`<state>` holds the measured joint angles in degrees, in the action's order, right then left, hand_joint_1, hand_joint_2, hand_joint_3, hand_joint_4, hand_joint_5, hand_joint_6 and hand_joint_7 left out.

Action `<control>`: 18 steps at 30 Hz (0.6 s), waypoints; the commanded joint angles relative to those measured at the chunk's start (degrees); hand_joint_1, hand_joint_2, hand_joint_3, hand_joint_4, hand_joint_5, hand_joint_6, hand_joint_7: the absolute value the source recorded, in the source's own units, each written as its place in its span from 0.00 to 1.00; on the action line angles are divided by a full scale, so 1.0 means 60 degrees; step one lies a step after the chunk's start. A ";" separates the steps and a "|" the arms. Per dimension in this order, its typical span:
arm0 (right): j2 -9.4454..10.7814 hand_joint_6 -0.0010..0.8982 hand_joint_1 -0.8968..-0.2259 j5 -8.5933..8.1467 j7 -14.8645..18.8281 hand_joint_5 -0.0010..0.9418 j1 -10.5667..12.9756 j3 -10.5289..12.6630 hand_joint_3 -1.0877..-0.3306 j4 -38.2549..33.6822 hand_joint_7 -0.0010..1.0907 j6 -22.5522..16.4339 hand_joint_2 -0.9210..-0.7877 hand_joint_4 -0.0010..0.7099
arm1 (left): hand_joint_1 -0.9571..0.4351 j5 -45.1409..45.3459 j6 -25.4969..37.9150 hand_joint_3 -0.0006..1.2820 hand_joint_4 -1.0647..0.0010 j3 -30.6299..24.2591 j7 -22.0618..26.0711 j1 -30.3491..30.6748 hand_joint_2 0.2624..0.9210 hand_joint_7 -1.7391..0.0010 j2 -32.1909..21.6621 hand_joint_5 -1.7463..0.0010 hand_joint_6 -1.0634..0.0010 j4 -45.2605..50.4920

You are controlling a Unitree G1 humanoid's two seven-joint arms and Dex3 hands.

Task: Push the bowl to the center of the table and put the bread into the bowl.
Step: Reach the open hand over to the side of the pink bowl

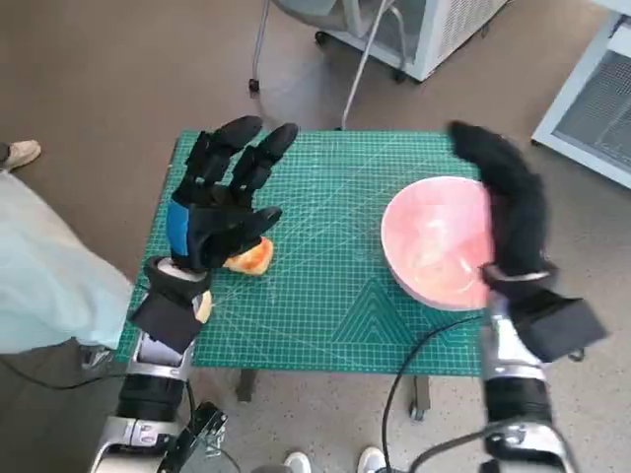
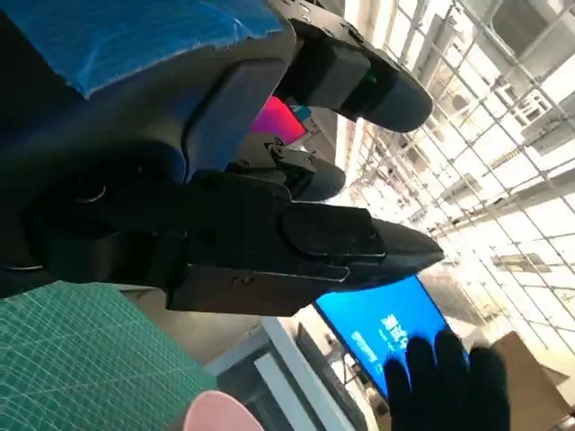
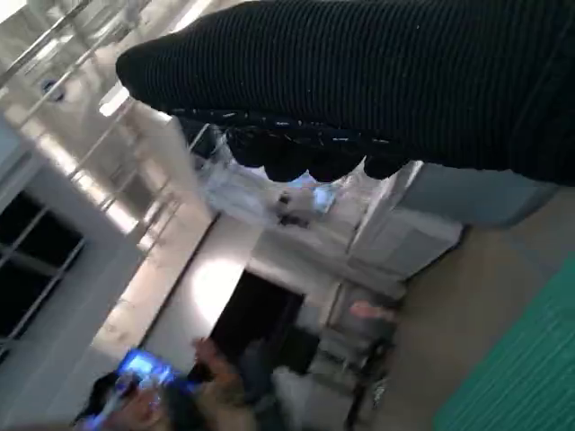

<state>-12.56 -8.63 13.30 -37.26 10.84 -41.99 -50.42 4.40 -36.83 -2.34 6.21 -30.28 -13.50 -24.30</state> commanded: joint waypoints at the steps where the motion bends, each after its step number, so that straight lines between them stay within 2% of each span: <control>1: -0.0476 0.06 0.44 0.0410 -0.1117 0.01 -0.0011 0.0636 0.42 -0.1349 0.66 -0.0363 0.00 0.52 | 0.60 -0.0075 -0.0105 0.09 0.69 -0.0075 -0.0033 0.0148 1.00 0.62 -0.0039 0.81 0.74 -0.0009; 4: -0.0657 0.07 0.46 0.0536 -0.1644 0.01 -0.0115 0.0865 0.41 -0.2002 0.65 -0.0528 0.00 0.52 | 0.59 -0.0054 -0.0112 0.10 0.69 -0.0092 -0.0075 0.0166 1.00 0.62 -0.0024 0.81 0.74 -0.0034; 8: -0.0769 0.08 0.48 0.0386 -0.2046 0.01 -0.0257 0.1152 0.39 -0.2837 0.65 -0.0580 0.00 0.52 | 0.60 -0.0011 -0.0153 0.10 0.68 -0.0105 -0.0146 0.0167 1.00 0.62 0.0021 0.81 0.74 -0.0096; 13: -0.0764 0.08 0.49 -0.0227 -0.1808 0.00 -0.0419 0.1615 0.37 -0.3671 0.65 -0.0299 0.00 0.47 | 0.60 0.0099 -0.0172 0.10 0.67 -0.0083 -0.0284 0.0168 1.00 0.63 0.0071 0.80 0.74 -0.0145; 18: -0.0697 0.06 0.57 -0.0890 -0.1340 0.00 -0.0503 0.2075 0.33 -0.4187 0.65 0.0188 0.00 0.44 | 0.59 0.0173 -0.0150 0.10 0.66 -0.0060 -0.0368 0.0191 1.00 0.63 0.0095 0.81 0.74 -0.0124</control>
<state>-17.56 -11.64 3.66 -40.42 21.72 -64.68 -51.74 4.79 -37.23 -2.66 4.77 -30.07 -13.04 -24.76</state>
